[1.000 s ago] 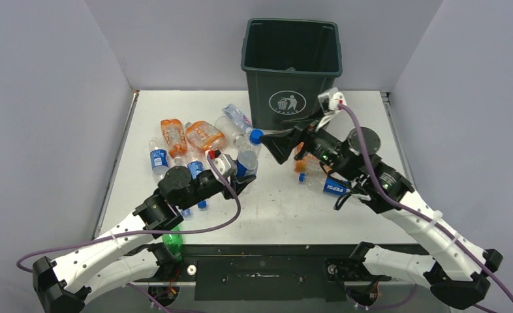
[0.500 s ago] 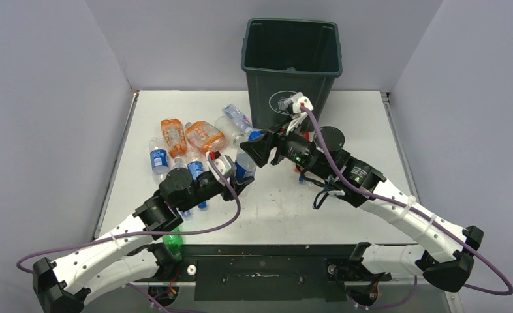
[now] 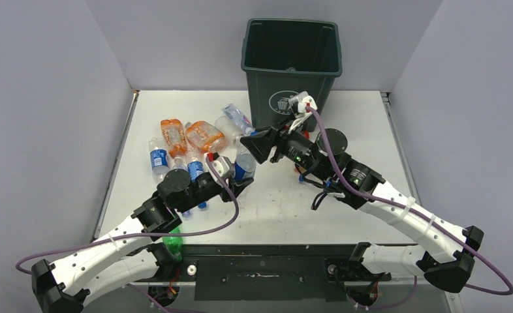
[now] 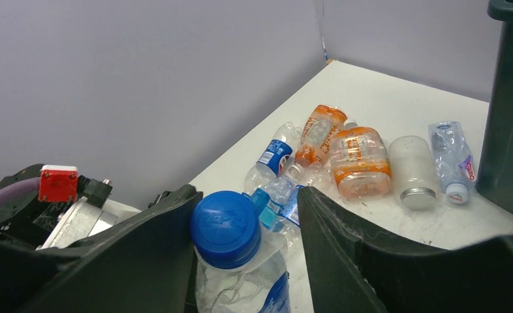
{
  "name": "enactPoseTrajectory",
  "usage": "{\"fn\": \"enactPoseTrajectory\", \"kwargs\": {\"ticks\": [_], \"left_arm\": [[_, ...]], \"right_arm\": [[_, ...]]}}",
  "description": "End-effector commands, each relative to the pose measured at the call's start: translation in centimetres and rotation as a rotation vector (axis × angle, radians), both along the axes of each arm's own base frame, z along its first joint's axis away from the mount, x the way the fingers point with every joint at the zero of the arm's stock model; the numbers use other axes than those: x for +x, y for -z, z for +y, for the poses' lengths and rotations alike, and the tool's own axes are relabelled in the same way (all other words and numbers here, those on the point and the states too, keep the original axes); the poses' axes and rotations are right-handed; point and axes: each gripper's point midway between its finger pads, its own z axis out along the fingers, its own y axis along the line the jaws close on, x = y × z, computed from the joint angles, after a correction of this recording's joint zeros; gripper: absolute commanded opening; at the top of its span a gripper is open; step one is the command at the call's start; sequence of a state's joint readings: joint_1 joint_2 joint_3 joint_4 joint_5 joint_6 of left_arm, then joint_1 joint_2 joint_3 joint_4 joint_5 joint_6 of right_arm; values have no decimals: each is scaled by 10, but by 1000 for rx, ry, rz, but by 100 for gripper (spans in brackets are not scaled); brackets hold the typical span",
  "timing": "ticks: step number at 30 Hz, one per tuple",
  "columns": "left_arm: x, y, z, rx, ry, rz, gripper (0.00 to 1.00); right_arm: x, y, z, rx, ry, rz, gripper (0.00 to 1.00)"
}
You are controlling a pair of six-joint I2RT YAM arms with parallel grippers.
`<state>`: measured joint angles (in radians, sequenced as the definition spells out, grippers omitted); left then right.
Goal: Put the plastic bottles in the bin
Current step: Pick up the plastic bottle at the center of the board, then place the plastic bottle in the trash bin.
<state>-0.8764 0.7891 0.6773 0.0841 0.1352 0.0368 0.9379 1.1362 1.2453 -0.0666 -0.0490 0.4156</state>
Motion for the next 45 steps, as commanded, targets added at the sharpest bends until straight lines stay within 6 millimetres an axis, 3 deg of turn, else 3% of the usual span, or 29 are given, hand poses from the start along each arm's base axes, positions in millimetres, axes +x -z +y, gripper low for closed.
{"fn": "enactPoseTrajectory", "kwargs": {"ticks": [1,5,8,9,10,11,12,13,21,23,25,29,33,36,39,45], "left_arm": [[-4,-19,-2,-54,21,-42,0],[-5,-17,-3,-52,25,-35,0],[-3,-15,-4,-53,16,-27,0],[-2,-15,-4,-55,9,-26,5],[-1,-16,-3,-59,1,-25,20],[-1,-17,-1,-65,-6,-27,48],[-1,-19,1,-75,-13,-32,83],[-1,-21,3,-88,-23,-42,99],[12,-33,30,-172,-176,-86,96],[16,-32,34,-168,-207,-84,96],[19,-31,38,-163,-231,-85,96],[25,-31,45,-157,-280,-87,96],[28,-34,54,-178,-331,-95,96],[30,-34,57,-175,-346,-101,96],[29,-35,58,-173,-349,-100,96],[28,-37,57,-178,-338,-100,96]], "right_arm": [[1,-25,-3,78,14,-50,47],[0,-20,-2,71,5,-50,8],[-2,-18,-2,59,-2,-48,5],[-2,-20,-3,59,-2,-54,5],[-3,-20,-6,49,4,-56,5],[-2,-20,-11,30,20,-61,5],[-1,-26,-17,14,43,-80,5],[2,-38,-28,6,89,-109,5],[32,-163,-144,135,636,-429,5],[39,-188,-164,181,748,-470,5],[56,-205,-179,201,857,-479,5],[114,-224,-201,210,1019,-477,5],[188,-213,-230,248,1123,-435,5],[233,-198,-233,244,1162,-440,5],[263,-180,-232,216,1183,-423,5],[297,-132,-222,130,1186,-326,5]]}}
